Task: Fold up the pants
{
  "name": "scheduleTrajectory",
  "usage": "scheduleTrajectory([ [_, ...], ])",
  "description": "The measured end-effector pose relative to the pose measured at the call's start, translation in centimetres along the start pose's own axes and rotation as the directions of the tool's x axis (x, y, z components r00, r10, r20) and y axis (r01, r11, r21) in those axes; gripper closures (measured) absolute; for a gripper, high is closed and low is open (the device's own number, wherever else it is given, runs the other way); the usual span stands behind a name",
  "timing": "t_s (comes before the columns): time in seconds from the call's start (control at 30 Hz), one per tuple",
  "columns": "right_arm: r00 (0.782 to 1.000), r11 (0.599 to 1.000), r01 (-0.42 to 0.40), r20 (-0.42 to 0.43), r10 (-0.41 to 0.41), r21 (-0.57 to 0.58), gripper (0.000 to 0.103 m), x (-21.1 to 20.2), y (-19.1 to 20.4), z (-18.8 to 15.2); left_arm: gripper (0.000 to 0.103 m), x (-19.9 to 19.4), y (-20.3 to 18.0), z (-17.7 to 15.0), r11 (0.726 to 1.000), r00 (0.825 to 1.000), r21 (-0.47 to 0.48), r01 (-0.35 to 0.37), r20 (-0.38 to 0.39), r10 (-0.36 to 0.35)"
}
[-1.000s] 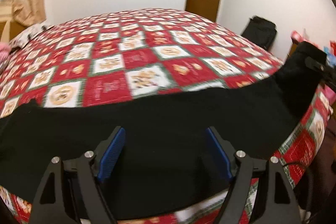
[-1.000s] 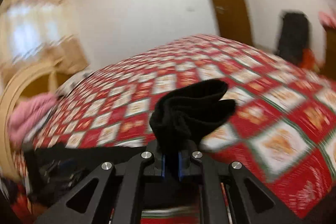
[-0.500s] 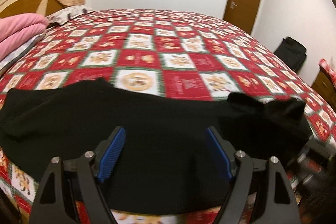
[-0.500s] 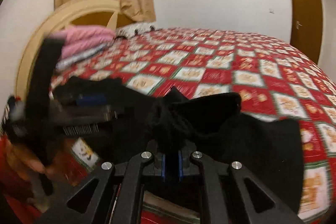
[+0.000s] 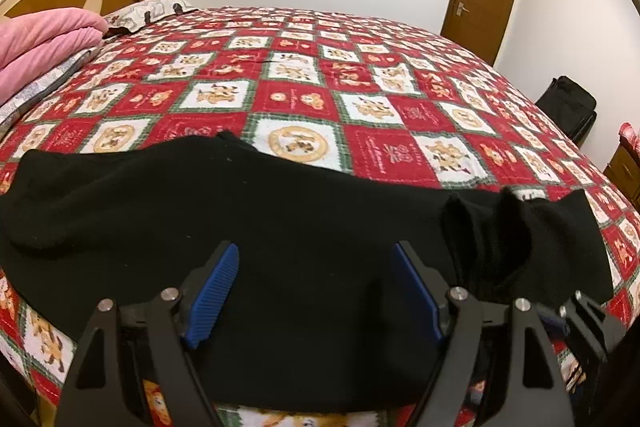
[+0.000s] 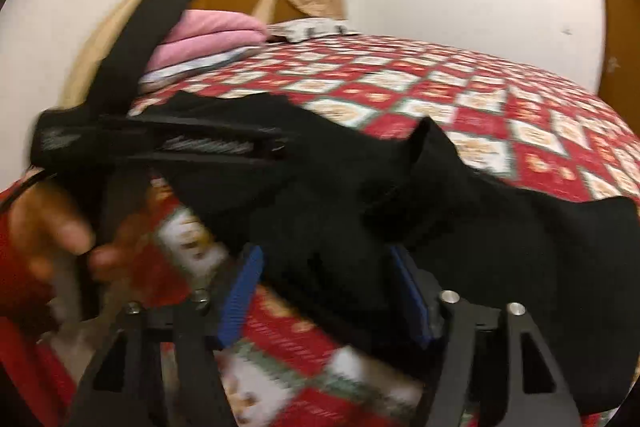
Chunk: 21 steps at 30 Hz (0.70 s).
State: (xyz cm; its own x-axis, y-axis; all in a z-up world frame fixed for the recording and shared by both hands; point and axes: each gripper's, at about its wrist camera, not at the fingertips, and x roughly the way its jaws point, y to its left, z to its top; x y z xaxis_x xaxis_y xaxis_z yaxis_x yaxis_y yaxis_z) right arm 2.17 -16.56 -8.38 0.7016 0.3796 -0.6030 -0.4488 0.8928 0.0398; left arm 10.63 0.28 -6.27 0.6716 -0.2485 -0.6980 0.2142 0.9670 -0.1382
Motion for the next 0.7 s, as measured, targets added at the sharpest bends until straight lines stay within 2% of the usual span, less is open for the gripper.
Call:
scheduleTrajectory([
  [0.1, 0.999, 0.998, -0.048, -0.007, 0.048, 0.035, 0.036, -1.1, -0.5, 0.0, 0.022, -0.4, 0.7, 0.3, 1.0, 1.0, -0.012, -0.012, 0.014, 0.012],
  [0.17, 0.995, 0.988, -0.092, 0.033, 0.089, 0.121, 0.036, -3.1, -2.1, 0.1, 0.022, -0.7, 0.9, 0.5, 1.0, 1.0, -0.009, -0.009, 0.025, 0.009],
  [0.2, 0.995, 0.984, -0.095, 0.056, 0.087, 0.153, 0.041, -4.1, -2.9, 0.2, 0.022, -0.8, 0.7, 0.5, 1.0, 0.999, 0.0, -0.009, 0.031, 0.009],
  [0.27, 0.993, 0.971, -0.069, 0.109, 0.045, 0.227, 0.05, -6.9, -5.4, 0.6, 0.022, -1.3, -0.1, 0.6, 0.999, 0.999, 0.034, 0.006, 0.047, -0.008],
  [0.3, 0.992, 0.962, -0.035, 0.128, 0.0, 0.271, 0.058, -8.3, -7.1, 0.7, 0.022, -1.5, -0.7, 0.8, 0.999, 0.998, 0.046, 0.022, 0.057, -0.024],
  [0.33, 0.991, 0.953, 0.004, 0.129, -0.045, 0.302, 0.072, -9.2, -8.5, 0.9, 0.022, -1.8, -1.3, 0.9, 0.997, 0.997, 0.061, 0.042, 0.067, -0.046],
  [0.4, 0.983, 0.928, 0.115, 0.094, -0.157, 0.353, 0.087, -10.3, -11.4, 1.1, 0.022, -2.5, -3.3, 1.4, 0.989, 0.991, 0.112, 0.092, 0.085, -0.102],
  [0.47, 0.969, 0.895, 0.199, 0.057, -0.241, 0.4, 0.087, -10.5, -14.1, 1.2, 0.022, -3.0, -6.0, 2.0, 0.974, 0.983, 0.184, 0.133, 0.101, -0.154],
  [0.6, 0.978, 0.888, 0.187, 0.006, -0.209, 0.421, 0.087, -8.5, -15.9, 1.5, 0.022, -1.9, -11.2, 3.2, 0.934, 0.959, 0.24, 0.263, 0.039, -0.28],
  [0.67, 0.976, 0.897, 0.208, -0.028, -0.214, 0.391, 0.087, -6.9, -15.8, 1.8, 0.022, -0.8, -12.6, 3.3, 0.928, 0.955, 0.242, 0.285, 0.015, -0.297],
  [0.7, 0.968, 0.893, 0.249, -0.076, -0.239, 0.376, 0.087, -5.8, -15.9, 1.9, 0.022, 0.3, -13.0, 3.1, 0.94, 0.967, 0.233, 0.248, -0.009, -0.253],
])
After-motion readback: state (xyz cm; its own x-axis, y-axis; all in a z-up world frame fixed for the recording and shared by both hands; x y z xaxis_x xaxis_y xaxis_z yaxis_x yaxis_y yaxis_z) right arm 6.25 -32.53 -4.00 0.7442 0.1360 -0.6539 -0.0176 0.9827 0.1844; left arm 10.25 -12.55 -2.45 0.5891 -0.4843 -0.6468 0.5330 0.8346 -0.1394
